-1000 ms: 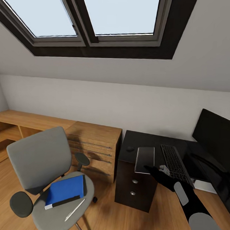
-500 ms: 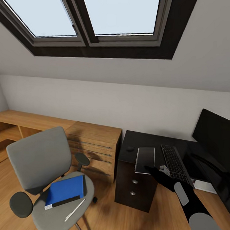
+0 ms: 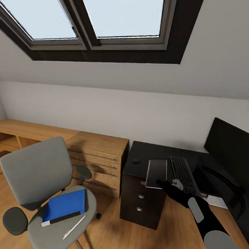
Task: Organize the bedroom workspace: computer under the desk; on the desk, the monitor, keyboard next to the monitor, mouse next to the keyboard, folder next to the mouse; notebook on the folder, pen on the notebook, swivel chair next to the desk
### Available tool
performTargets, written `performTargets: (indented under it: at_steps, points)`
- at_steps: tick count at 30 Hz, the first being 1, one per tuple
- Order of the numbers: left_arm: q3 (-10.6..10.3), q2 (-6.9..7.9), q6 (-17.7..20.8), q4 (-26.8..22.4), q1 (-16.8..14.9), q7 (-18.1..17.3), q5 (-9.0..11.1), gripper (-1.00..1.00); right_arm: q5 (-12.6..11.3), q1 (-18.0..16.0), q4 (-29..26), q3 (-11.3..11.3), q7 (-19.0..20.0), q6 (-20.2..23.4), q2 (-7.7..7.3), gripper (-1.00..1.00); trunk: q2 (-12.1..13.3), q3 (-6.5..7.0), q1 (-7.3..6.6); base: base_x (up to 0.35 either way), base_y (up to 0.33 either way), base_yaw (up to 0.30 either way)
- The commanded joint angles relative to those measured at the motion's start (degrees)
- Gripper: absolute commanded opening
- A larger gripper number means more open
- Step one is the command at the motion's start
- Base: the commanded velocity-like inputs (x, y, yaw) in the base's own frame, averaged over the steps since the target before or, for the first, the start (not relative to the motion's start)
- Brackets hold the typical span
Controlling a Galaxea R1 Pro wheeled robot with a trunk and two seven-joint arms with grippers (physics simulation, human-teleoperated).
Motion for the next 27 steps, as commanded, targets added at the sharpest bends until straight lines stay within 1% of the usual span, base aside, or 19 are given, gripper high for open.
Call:
performTargets:
  at_steps: [1,7,17,23,25,27]
  points:
    - [-0.4,0.01,-0.1,0.0,0.0,-0.3,0.6,1.0,-0.3,-0.1,0.0,-0.2,0.1,0.5,0.02,-1.0,-0.1,-0.08,0.01,0.0,-0.02,0.0]
    - [-0.4,0.01,-0.1,0.0,0.0,-0.3,0.6,1.0,-0.3,0.0,0.0,-0.2,0.0,0.5,-0.03,-1.0,-0.1,-0.08,0.01,0.058,-0.005,0.0]
    - [-0.4,0.01,-0.1,0.0,0.0,-0.2,0.6,1.0,-0.4,0.0,0.2,-0.2,0.0,0.4,-0.06,-1.0,-0.1,-0.08,0.01,0.258,0.0,0.0]
    - [-0.4,0.01,-0.1,0.0,0.0,-0.2,0.6,1.0,-0.4,0.0,2.4,-0.3,0.0,0.8,-0.15,-1.0,-0.1,-0.08,0.01,0.087,0.0,0.0]
    - [-0.4,0.01,-0.1,0.0,0.0,-0.2,0.6,1.0,-0.7,0.0,4.3,-0.8,-0.1,1.4,-0.24,-1.0,-0.1,-0.08,0.01,0.021,0.0,0.0]
    - [-0.4,0.01,-0.1,0.0,0.0,-0.2,0.6,1.0,-1.4,0.0,4.9,-1.4,-0.1,2.1,-0.32,-1.0,-0.1,-0.08,0.01,0.012,0.0,0.0]
